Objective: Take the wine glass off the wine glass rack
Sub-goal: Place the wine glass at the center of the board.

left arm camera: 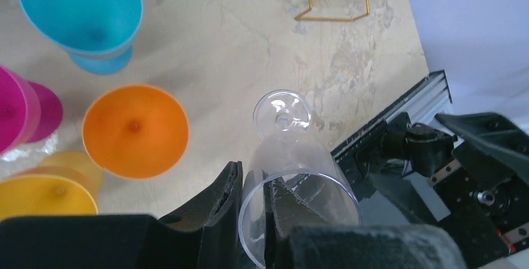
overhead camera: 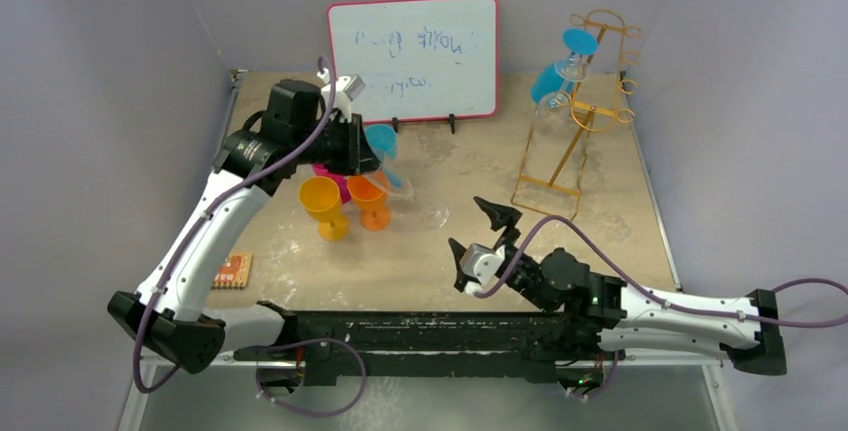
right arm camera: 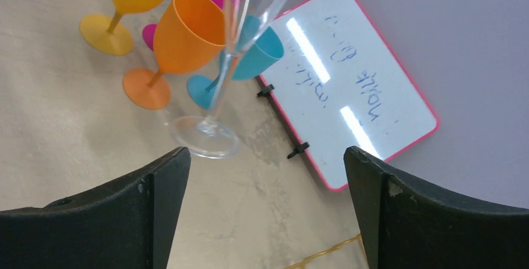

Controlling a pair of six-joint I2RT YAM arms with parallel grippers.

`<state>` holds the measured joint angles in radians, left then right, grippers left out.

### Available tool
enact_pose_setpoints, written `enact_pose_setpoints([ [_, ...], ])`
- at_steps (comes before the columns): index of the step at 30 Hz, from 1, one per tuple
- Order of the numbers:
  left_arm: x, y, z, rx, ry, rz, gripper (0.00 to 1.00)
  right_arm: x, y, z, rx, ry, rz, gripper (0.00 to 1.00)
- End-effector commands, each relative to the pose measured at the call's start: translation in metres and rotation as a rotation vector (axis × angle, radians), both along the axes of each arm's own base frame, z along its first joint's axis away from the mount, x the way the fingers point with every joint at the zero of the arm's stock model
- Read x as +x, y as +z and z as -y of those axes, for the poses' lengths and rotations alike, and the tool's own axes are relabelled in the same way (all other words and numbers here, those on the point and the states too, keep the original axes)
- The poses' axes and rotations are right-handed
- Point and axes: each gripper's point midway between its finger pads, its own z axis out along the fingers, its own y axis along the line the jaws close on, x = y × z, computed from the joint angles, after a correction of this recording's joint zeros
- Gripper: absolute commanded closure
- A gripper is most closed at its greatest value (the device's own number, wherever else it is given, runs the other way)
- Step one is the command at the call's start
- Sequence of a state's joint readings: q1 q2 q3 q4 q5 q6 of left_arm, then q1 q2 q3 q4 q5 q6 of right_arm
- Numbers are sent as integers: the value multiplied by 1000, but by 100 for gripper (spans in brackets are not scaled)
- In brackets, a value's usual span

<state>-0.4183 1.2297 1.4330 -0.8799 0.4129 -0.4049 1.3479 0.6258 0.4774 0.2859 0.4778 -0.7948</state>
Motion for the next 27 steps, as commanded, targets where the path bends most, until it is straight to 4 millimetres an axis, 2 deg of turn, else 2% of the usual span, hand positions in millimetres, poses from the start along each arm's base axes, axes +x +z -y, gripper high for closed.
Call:
enact_pose_setpoints([
  [1, 31, 41, 4, 38, 87, 162, 100, 4, 29, -1, 272, -67, -157, 0],
  [5, 48, 27, 10, 120, 144, 181, 100, -3, 36, -6, 480, -5, -213, 0],
  [9, 60, 25, 15, 167, 218, 192, 100, 3, 30, -4, 656, -84, -411, 0],
  [14, 59, 20, 36, 277, 207, 243, 100, 15, -1, -1, 824, -293, -657, 0],
  [16, 64, 17, 41, 317, 202, 262, 100, 24, -22, 14, 989, -477, -777, 0],
  [18, 75, 11, 39, 361, 234, 274, 100, 24, -48, 26, 1081, -623, -877, 0],
  [22, 91, 1, 47, 395, 246, 260, 100, 18, -65, 20, 1088, -663, -976, 0],
  [25, 100, -6, 57, 410, 245, 244, 100, 13, -88, 40, 1145, -807, -1029, 0],
  [27, 106, -12, 59, 433, 248, 235, 100, 10, -94, 48, 1139, -833, -1043, 0],
])
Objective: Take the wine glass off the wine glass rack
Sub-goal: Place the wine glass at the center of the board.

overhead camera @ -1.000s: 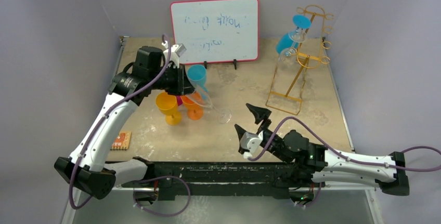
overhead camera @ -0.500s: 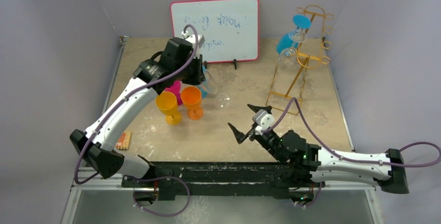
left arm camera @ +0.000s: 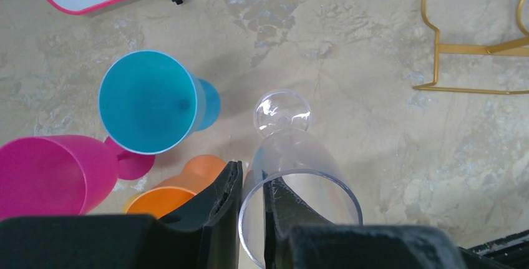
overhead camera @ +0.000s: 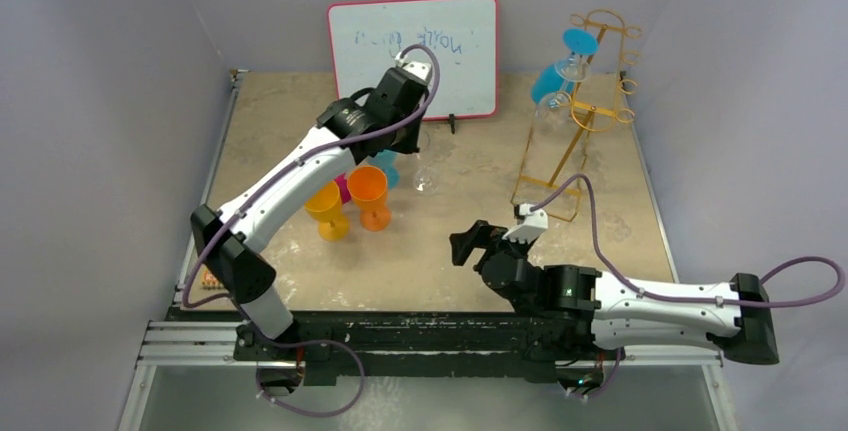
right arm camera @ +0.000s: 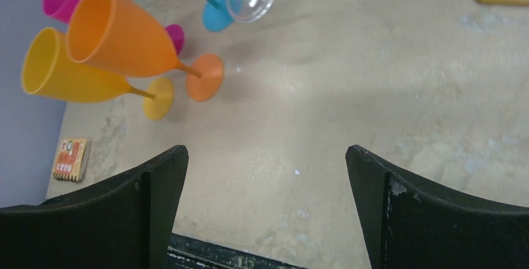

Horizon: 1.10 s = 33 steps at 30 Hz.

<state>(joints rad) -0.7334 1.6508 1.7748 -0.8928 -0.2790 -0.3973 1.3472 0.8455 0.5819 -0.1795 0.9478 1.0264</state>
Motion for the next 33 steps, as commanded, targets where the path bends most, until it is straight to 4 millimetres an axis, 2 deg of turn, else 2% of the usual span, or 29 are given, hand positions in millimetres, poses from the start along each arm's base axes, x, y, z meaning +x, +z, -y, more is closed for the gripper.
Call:
enact_pose_setpoints([
  [1, 21, 14, 3, 21, 36, 62, 100, -2, -6, 29, 109, -168, -93, 0],
  [4, 29, 1, 3, 57, 57, 49, 100, -5, 1, 23, 75, -62, -48, 0],
  [10, 39, -12, 14, 76, 49, 29, 100, -13, -3, 34, 145, -57, -85, 0],
  [13, 43, -24, 16, 107, 43, 16, 100, -15, -1, 26, 154, -17, -89, 0],
  [17, 52, -38, 5, 182, 88, -4, 100, -17, -6, 15, 105, 13, -105, 0],
  [23, 63, -41, 5, 79, 79, -56, 100, -16, -16, 12, 33, -22, -145, 0],
  [27, 72, -41, 1, 51, 100, -49, 100, -16, -16, 9, 45, -21, -152, 0],
  [33, 79, -42, -8, 31, 126, -65, 100, -17, -15, 16, 88, -34, -155, 0],
])
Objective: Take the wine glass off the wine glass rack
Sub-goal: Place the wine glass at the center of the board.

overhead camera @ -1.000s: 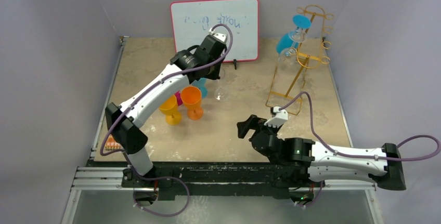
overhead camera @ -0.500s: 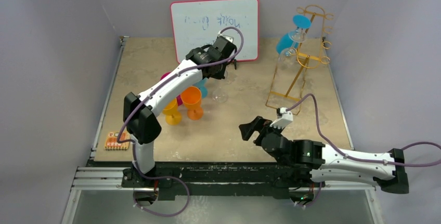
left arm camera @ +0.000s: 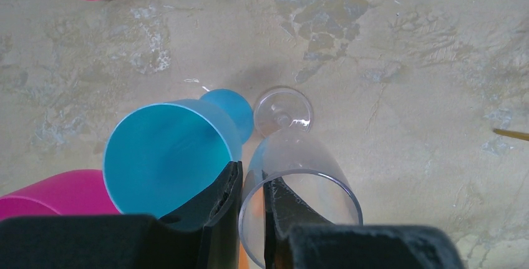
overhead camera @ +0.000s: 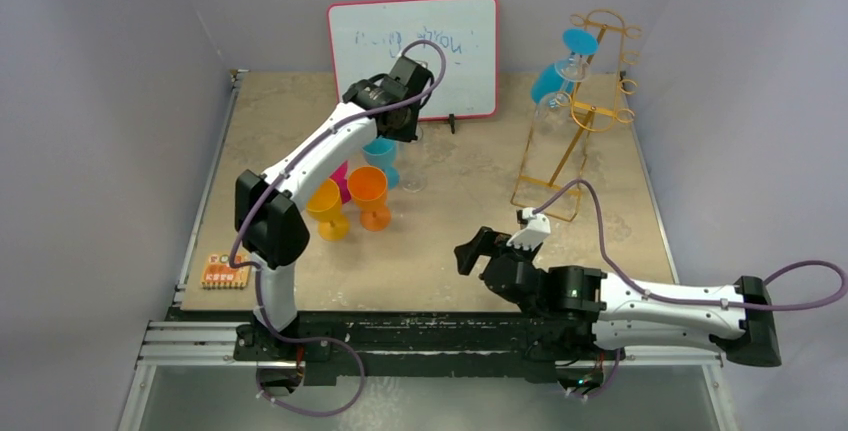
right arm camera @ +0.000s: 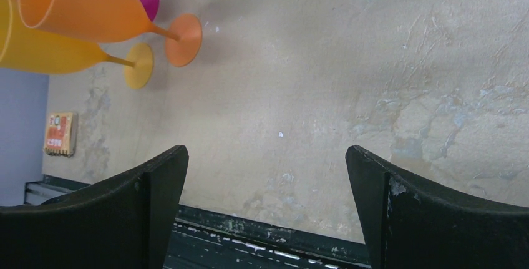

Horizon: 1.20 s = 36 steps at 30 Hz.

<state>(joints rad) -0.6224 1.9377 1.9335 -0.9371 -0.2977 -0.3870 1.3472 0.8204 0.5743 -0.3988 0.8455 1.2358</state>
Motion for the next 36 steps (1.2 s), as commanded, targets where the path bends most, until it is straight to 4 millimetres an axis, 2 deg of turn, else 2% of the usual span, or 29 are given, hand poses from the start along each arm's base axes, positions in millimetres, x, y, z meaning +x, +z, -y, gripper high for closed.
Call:
enact_pose_setpoints([
  [1, 12, 28, 9, -98, 2, 62, 96, 3, 20, 2, 89, -39, 16, 0],
  [7, 9, 24, 18, -116, -46, 27, 91, 3, 20, 4, 100, -47, 13, 0],
  [12, 14, 25, 9, -74, -8, 45, 85, 2, 16, 3, 78, -53, -2, 0],
  [18, 18, 31, 0, -26, 10, 71, 85, 2, 12, 4, 54, -67, -17, 0],
  [26, 17, 26, 6, -44, 0, 44, 73, 2, 11, 6, 68, -80, -21, 0],
  [32, 18, 33, 1, -40, 17, 69, 73, 1, 10, 10, 63, -82, -25, 0],
  [36, 20, 39, -6, -17, 43, 92, 78, 1, 11, 10, 77, -85, -26, 0],
])
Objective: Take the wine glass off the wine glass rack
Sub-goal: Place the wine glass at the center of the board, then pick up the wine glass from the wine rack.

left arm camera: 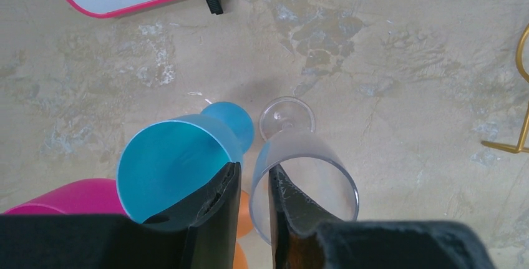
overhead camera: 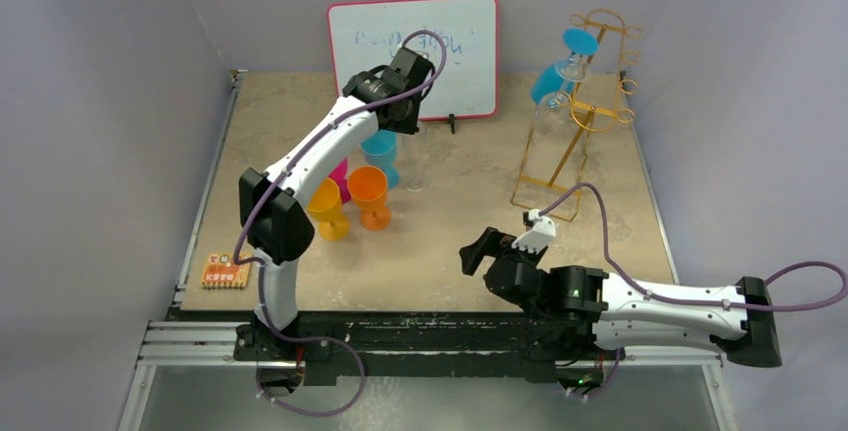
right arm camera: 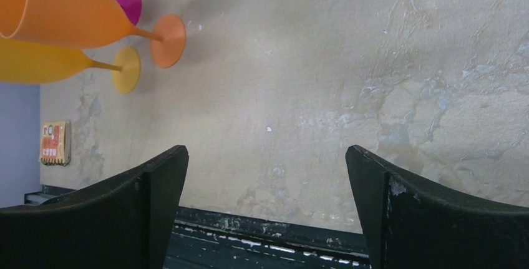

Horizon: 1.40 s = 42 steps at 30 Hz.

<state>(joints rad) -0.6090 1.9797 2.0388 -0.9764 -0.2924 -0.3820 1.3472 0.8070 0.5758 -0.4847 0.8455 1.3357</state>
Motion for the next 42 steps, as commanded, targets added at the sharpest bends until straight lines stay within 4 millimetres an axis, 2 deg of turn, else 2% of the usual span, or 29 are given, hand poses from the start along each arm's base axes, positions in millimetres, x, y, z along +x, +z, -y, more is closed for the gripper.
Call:
enact_pose_setpoints([
  [1, 9, 26, -9, 5, 45, 78, 81, 4, 17, 0, 63, -39, 20, 0],
  [5, 9, 27, -13, 18, 54, 84, 81, 4, 16, 0, 67, -43, 15, 0],
  [11, 5, 32, -6, -23, 27, 81, 78, 4, 18, 2, 63, -45, 19, 0],
  [17, -1, 50, -3, -77, 20, 105, 74, 4, 22, 5, 65, -45, 20, 0],
  [21, -7, 71, -8, -114, 38, 153, 70, 5, 36, -1, 63, 2, 57, 0],
  [25, -12, 86, -25, -155, 110, 249, 67, 8, 41, -15, -14, 108, 137, 0],
  [29, -28, 113, -41, -270, 160, 387, 40, 9, 37, -30, -66, 173, 133, 0],
  [31, -41, 132, -53, -314, 180, 447, 35, 13, 34, -31, -135, 182, 127, 0],
  [37, -70, 140, -88, -311, 255, 491, 29, 35, 39, -55, -299, 282, 119, 0],
  [42, -99, 150, -125, -310, 342, 559, 27, 50, 49, -78, -314, 327, 100, 0],
])
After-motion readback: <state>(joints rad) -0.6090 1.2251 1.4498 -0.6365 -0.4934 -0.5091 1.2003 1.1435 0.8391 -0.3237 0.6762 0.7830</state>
